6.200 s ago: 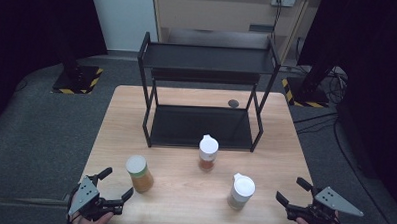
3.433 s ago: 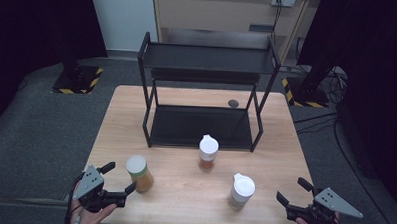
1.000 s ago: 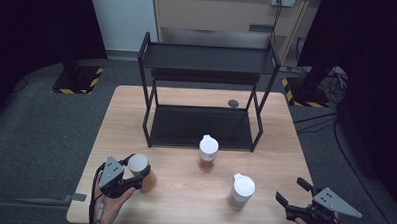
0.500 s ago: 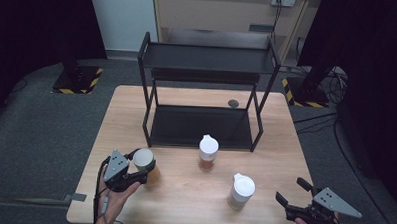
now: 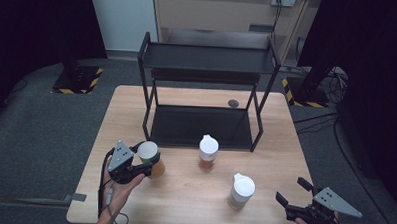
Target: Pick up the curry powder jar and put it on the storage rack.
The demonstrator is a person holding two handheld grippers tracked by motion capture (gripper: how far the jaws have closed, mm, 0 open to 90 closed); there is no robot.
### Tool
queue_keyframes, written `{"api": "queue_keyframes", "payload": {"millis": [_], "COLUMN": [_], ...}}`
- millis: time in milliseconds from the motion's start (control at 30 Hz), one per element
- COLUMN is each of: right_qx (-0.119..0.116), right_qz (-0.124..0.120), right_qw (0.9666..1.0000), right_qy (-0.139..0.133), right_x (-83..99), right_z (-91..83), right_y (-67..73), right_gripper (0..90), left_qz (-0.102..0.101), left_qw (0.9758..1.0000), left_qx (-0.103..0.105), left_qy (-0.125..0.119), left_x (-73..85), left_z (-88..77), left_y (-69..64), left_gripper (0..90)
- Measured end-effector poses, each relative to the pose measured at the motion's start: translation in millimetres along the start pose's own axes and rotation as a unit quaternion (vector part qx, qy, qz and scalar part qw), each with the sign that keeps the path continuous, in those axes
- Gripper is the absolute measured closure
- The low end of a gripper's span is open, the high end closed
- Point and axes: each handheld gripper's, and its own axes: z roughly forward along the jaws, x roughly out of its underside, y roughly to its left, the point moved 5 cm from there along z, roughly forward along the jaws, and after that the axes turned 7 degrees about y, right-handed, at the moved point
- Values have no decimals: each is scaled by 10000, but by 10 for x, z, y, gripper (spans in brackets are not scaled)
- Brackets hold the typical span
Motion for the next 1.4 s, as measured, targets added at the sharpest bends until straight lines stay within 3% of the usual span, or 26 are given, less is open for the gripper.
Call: {"api": "queue_keyframes", "payload": {"millis": [600,1400], "right_qx": [-38,-62], "right_qz": [67,43], "right_qw": [10000,10000], "right_qy": [-52,-25], "right_x": [13,14], "right_z": [6,19], "right_y": [-15,-20], "right_gripper": [32,38], "left_qz": [193,243], "left_qw": [9998,9994], "left_qx": [-71,-260], "left_qy": [44,16], "left_x": [-299,-628], "left_z": [225,489], "left_y": [53,158], "left_gripper": [316,316]}}
